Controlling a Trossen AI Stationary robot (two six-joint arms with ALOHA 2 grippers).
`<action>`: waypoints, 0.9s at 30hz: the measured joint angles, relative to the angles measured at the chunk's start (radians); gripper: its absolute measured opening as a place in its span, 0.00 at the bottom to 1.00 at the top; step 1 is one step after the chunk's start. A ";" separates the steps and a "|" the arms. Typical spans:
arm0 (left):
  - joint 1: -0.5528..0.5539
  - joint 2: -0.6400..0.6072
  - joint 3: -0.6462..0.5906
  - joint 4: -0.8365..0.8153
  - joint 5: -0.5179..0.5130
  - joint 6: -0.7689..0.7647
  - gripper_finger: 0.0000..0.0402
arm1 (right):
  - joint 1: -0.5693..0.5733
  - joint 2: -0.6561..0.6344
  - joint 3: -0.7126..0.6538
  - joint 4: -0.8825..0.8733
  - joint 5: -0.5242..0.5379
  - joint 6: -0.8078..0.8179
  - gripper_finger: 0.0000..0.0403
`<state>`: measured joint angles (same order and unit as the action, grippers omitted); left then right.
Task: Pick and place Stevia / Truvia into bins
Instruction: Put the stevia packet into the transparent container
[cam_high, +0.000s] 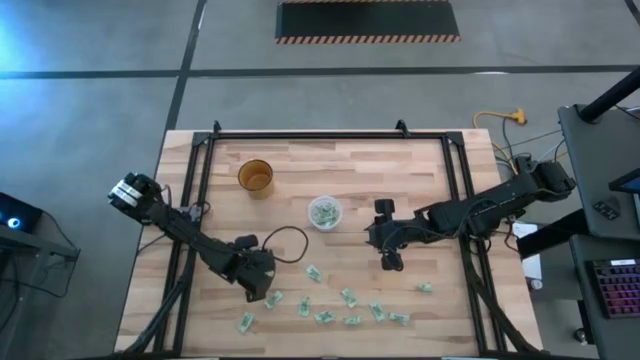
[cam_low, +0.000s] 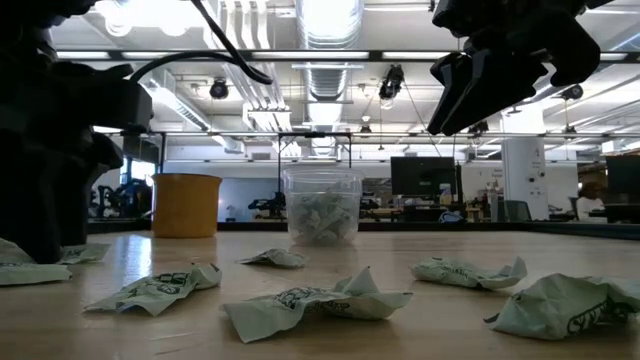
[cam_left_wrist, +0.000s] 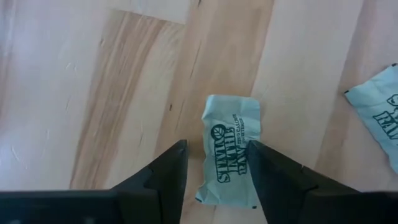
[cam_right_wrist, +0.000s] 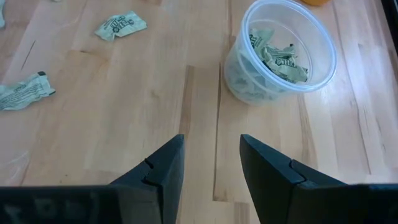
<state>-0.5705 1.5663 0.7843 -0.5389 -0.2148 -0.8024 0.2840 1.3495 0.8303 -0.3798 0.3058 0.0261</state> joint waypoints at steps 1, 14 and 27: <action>0.000 0.000 0.001 0.001 0.001 0.007 0.36 | 0.000 0.000 0.000 0.000 0.000 0.000 0.36; 0.000 0.001 0.005 0.011 0.005 0.080 0.06 | 0.000 0.000 0.000 -0.002 0.000 -0.002 0.36; 0.001 0.002 0.046 0.007 -0.098 0.219 0.00 | 0.000 0.000 0.000 -0.001 0.001 -0.002 0.36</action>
<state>-0.5697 1.5686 0.8301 -0.5317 -0.3124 -0.5837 0.2840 1.3499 0.8303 -0.3809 0.3065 0.0238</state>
